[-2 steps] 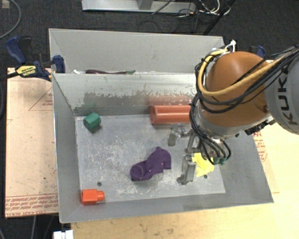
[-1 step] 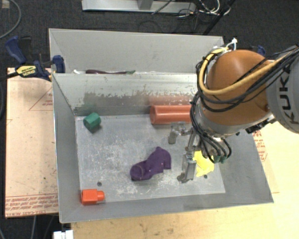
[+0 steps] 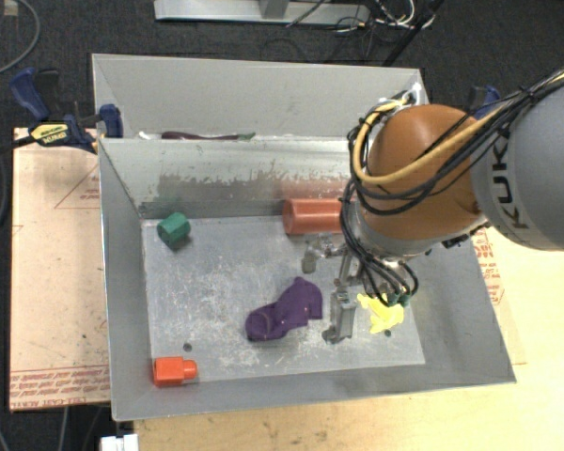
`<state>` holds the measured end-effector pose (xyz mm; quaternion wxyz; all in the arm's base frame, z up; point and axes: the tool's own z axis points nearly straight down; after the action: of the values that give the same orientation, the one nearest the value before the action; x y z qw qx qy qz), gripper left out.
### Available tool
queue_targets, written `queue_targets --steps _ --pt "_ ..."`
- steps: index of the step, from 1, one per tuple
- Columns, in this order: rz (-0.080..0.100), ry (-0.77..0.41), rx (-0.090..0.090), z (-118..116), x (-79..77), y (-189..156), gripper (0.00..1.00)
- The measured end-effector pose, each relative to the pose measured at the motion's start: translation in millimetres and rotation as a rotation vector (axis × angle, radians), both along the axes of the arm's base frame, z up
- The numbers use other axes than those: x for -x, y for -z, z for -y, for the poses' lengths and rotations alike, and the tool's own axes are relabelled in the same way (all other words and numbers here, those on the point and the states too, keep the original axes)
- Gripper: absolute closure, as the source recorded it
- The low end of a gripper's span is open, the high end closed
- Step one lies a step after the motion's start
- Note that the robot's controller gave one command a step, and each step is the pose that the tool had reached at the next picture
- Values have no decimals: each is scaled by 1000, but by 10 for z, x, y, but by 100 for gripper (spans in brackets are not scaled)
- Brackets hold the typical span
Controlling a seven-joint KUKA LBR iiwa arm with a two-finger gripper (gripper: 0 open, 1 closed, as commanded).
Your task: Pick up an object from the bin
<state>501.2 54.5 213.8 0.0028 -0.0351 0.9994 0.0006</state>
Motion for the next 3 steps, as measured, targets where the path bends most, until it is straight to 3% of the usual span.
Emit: queue_targets --steps 1,2,3 --pt "-1 71 -1 -16 -2 680 0" --pt "3 -382 0 32 -20 1433 100" --pt "3 -382 0 32 -20 1432 100"
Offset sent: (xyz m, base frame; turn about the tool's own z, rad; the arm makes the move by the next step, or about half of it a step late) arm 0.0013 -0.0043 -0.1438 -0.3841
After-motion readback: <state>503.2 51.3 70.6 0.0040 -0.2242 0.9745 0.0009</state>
